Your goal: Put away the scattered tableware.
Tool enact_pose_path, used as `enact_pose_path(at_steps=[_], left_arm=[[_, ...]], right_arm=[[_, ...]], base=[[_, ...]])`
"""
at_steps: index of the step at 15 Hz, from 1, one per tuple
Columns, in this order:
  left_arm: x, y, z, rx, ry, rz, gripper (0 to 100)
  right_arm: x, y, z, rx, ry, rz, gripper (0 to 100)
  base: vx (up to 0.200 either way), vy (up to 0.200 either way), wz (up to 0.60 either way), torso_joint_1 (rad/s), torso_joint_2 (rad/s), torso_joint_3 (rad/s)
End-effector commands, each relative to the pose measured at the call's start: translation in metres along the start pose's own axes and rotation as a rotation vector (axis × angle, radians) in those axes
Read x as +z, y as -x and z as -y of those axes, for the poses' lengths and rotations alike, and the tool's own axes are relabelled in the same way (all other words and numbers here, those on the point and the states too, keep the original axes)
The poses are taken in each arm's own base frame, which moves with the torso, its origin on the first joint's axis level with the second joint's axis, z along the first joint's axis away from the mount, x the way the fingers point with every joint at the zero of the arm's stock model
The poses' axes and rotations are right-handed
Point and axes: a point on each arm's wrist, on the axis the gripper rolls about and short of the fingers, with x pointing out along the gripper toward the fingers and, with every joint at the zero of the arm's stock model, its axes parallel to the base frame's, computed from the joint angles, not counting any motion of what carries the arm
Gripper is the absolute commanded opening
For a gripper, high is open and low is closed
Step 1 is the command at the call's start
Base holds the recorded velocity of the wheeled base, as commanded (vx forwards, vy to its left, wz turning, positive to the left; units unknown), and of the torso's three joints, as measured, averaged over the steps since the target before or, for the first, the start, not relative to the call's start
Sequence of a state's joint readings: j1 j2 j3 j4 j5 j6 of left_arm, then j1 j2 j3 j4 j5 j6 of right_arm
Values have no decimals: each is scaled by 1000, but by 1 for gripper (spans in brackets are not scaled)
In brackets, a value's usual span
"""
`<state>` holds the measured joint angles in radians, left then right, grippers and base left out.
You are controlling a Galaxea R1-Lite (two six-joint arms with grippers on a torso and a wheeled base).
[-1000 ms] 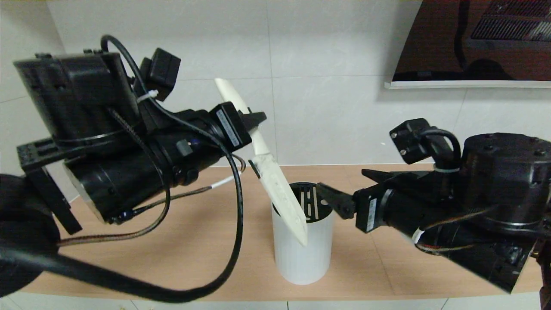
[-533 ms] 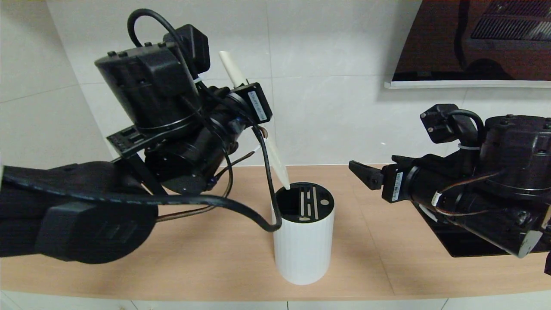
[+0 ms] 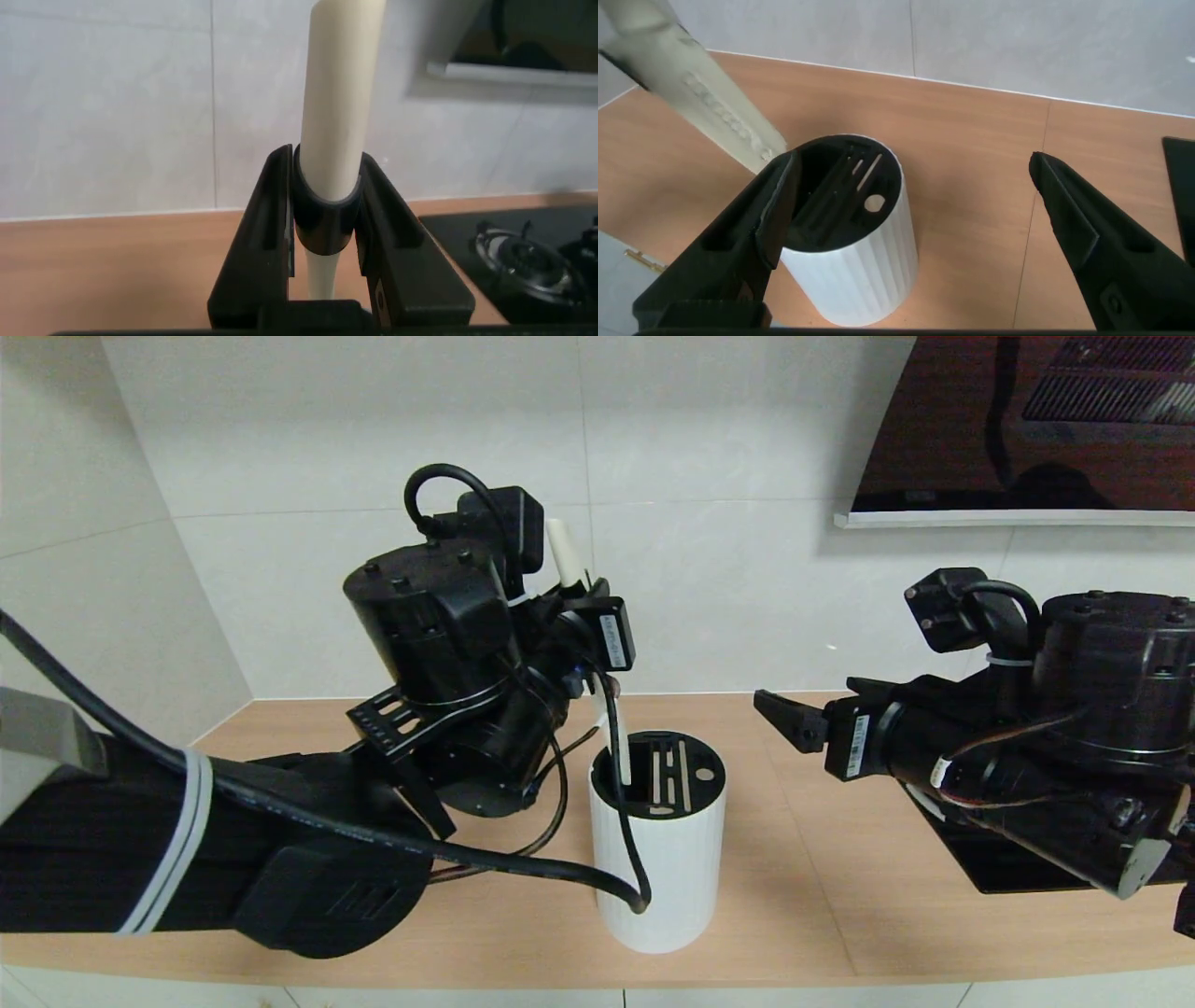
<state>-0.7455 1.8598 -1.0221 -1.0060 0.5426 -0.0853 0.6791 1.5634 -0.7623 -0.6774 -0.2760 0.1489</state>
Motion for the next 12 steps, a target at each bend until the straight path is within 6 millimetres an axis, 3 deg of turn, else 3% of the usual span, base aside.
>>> enact_pose_path(at_steps=[1,12], left_arm=[[-9,-2,3,-1,-10,-20,0],[-63,-7,18,-1,-43,-135,0]], right_arm=[[-1,-1,0,0,1,-2,100],[-4,-3,0,-2,5,-15,100]], base=[[0,0,0,0,0,0],[0,0,0,0,0,0]])
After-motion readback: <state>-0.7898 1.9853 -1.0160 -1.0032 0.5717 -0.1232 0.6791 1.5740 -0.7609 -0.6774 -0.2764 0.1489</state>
